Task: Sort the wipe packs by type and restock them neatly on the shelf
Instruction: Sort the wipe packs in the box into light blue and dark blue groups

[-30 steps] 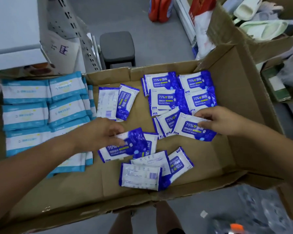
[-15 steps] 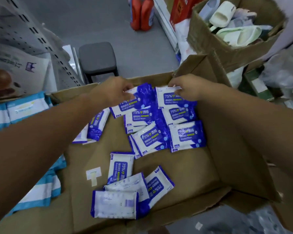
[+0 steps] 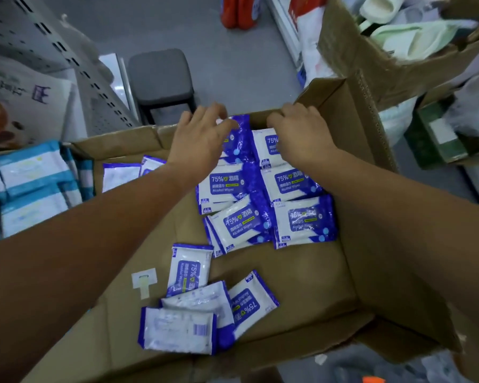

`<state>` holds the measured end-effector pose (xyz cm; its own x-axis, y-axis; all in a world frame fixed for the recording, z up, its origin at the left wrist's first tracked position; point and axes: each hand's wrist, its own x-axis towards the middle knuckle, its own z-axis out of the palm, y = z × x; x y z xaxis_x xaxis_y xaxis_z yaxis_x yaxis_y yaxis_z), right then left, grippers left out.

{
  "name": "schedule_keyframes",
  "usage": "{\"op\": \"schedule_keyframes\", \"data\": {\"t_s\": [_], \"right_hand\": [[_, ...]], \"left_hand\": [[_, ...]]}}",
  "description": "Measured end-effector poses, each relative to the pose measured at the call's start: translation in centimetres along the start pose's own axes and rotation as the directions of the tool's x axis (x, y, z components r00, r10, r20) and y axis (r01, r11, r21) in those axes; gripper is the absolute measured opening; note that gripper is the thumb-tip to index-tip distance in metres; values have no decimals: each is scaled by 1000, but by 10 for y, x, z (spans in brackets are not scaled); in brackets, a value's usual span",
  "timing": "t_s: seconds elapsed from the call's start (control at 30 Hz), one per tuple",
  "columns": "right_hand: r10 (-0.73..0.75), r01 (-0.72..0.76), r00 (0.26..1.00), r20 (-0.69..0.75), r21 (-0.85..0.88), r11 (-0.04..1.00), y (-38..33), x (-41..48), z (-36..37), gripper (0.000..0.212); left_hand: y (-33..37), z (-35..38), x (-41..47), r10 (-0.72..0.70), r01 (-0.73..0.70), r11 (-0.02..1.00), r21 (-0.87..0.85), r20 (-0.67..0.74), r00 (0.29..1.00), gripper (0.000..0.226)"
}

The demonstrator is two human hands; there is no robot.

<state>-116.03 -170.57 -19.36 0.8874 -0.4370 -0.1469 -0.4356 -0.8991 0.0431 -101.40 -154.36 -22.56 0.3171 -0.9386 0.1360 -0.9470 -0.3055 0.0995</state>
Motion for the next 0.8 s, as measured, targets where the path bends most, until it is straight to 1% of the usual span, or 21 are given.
{"op": "schedule_keyframes", "data": {"t_s": [0.03,0.07,0.1,0.13,0.17,0.2,0.23,0.27,0.3,0.33,0.4,0.43,0.5,0.6,0.63,0.73,0.77,0.8], "right_hand": [[10,-10,1000,-2,101,995,-6,-11,-4,27],[39,-45,999,33,230,972,-14,-26,-10,22],[73,-108,991,113,346,932,-24,-42,-13,16],[92,-177,972,216,418,891,-32,-60,-15,13],[82,-225,944,321,438,870,-41,-80,-14,16],[56,-257,903,427,430,866,-50,-100,-9,21],[36,-287,849,527,402,870,-59,-122,0,25],[22,-308,799,601,377,873,-67,-143,10,28],[6,-325,755,655,367,872,-76,-165,20,31],[-16,-345,727,686,385,856,-85,-183,31,35],[-21,-419,692,722,425,802,-103,-211,49,47],[8,-461,685,729,425,779,-110,-221,57,49],[83,-504,699,710,408,761,-120,-230,66,45],[149,-542,704,695,389,745,-126,-229,67,34],[160,-547,707,689,389,741,-128,-229,67,31],[171,-550,736,655,432,715,-131,-230,70,24],[173,-565,742,647,465,681,-132,-231,71,21],[173,-586,741,648,499,638,-131,-231,70,18]], "left_hand": [[4,-5,-13,-22,21,997,-69,-15,1000,41],[8,-9,-31,-60,58,986,-154,-7,998,34],[13,-16,-52,-97,101,962,-255,27,995,29],[17,-23,-77,-125,146,929,-340,84,989,25],[22,-30,-104,-127,172,903,-393,136,982,20],[27,-34,-131,-113,171,896,-409,162,980,15],[30,-34,-161,-105,173,895,-412,182,978,15],[32,-33,-189,-127,227,886,-405,259,958,21],[35,-29,-214,-147,307,869,-388,391,909,28],[36,-23,-238,-138,339,876,-344,495,858,34],[38,-10,-270,-105,332,897,-292,589,801,41],[40,-9,-277,-109,347,894,-283,614,782,41],[40,-8,-280,-112,383,878,-288,653,749,36],[33,-8,-273,-96,507,777,-372,727,680,27],[30,-8,-271,-83,520,758,-394,732,676,26],[25,-7,-268,-26,477,757,-446,710,704,23],[24,-9,-267,-6,488,740,-463,721,693,22],[22,-11,-266,17,524,698,-488,743,669,21]]}}
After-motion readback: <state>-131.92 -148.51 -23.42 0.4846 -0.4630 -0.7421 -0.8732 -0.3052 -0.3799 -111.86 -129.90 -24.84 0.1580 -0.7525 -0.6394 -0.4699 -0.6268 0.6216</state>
